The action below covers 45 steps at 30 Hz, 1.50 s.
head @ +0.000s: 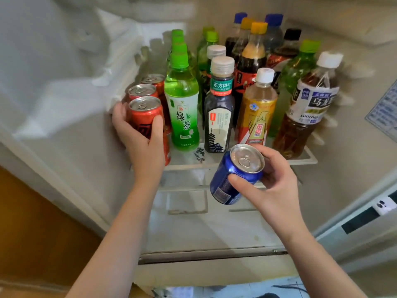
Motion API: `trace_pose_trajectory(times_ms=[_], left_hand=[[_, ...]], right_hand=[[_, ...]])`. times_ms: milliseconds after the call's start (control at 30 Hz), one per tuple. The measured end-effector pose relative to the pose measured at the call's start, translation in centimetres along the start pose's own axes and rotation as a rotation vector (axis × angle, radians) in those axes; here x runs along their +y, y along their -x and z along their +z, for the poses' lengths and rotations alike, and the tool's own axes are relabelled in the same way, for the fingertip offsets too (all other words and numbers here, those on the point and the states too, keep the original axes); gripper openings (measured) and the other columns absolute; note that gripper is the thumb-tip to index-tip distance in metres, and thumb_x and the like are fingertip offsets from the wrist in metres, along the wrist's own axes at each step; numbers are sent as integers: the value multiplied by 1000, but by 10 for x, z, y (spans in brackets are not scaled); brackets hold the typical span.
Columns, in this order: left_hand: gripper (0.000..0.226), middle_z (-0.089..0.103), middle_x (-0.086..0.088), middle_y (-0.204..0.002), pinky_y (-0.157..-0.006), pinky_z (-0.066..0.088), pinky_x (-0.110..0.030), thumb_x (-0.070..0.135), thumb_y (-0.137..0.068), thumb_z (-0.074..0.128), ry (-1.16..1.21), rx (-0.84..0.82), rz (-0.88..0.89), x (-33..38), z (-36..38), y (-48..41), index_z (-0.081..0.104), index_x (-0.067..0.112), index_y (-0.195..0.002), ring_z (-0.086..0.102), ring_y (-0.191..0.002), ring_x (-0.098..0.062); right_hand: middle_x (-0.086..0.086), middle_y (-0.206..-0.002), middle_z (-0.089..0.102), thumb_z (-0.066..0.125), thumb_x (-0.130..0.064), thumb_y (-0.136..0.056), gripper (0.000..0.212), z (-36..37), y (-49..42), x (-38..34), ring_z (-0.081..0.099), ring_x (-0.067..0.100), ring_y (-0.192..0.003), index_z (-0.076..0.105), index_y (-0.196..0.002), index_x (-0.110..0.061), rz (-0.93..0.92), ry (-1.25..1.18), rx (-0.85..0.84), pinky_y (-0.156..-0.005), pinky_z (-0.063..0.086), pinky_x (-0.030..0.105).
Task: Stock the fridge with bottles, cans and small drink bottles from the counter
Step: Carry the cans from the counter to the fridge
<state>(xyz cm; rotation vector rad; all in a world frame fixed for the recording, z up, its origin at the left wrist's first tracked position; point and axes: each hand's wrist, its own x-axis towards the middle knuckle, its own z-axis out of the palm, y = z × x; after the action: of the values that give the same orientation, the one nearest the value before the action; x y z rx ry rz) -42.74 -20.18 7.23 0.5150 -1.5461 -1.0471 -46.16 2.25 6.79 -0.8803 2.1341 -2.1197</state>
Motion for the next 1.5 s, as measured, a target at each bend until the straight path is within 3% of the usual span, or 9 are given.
trace_pose_trajectory(times_ms=[167,367,467,667,800,933,1033,1233,1500], left_hand=[[78,27,6,-144,-97,30,0,15,-81,53,24,-141,-99,-29,-7,31,11,18,-147,38,-126,4],[78,26,10,-141,-96,28,1,21,-85,53,-52,-214,-121,-42,-6,26,8,20,-149,33,-124,4],[75,30,5,-139,-93,29,3,7,-88,56,-80,-230,-125,-44,-1,13,10,12,-148,36,-122,1],[73,30,-8,-147,-112,33,-41,1,-89,55,-102,-279,-192,-46,6,-11,11,11,-146,37,-131,-17],[71,34,-6,-148,-112,33,-45,5,-90,57,-54,-273,-266,-43,-1,-8,15,11,-147,40,-133,-17],[57,41,9,-140,-112,33,-31,20,-87,55,16,-190,-208,-29,-25,15,33,19,-140,40,-131,-5],[45,50,22,-131,-103,38,-16,28,-86,56,78,-304,-129,-14,-45,36,40,38,-128,46,-126,1],[57,49,24,-135,-102,42,-24,41,-81,60,24,-590,-112,3,-50,50,36,45,-133,48,-126,-4],[71,46,36,-131,-94,38,-7,36,-75,67,-21,-599,-93,0,-52,47,31,53,-133,47,-123,6]], right_hand=[[-15,-107,66,78,-39,-52,66,5,-5,5,62,7,-101,58,-112,-24,30,-3,-6,-81,52,19],[-19,-105,65,76,-41,-49,59,11,-12,9,62,3,-101,58,-105,-39,61,7,-40,-80,51,16],[-16,-106,66,77,-41,-49,61,16,-15,9,62,5,-102,59,-107,-34,59,-10,-59,-82,53,21],[-16,-105,66,82,-28,-52,62,27,-19,8,62,4,-101,59,-110,-24,34,-19,-92,-80,50,16],[-19,-105,65,81,-23,-56,60,34,-23,7,62,2,-101,58,-112,-24,12,-17,-122,-80,51,15],[-11,-105,67,81,-23,-58,57,44,-33,4,64,8,-99,58,-110,-26,-1,-30,-154,-83,53,23],[-11,-102,68,80,-24,-59,53,54,-42,0,64,8,-98,57,-107,-31,10,-32,-178,-82,53,26],[-8,-95,70,82,-19,-66,50,77,-58,-7,66,7,-91,59,-110,-19,55,-30,-242,-79,55,32],[-2,-102,69,80,-18,-71,48,94,-62,-11,66,10,-92,59,-113,-14,112,-76,-291,-81,56,34]])
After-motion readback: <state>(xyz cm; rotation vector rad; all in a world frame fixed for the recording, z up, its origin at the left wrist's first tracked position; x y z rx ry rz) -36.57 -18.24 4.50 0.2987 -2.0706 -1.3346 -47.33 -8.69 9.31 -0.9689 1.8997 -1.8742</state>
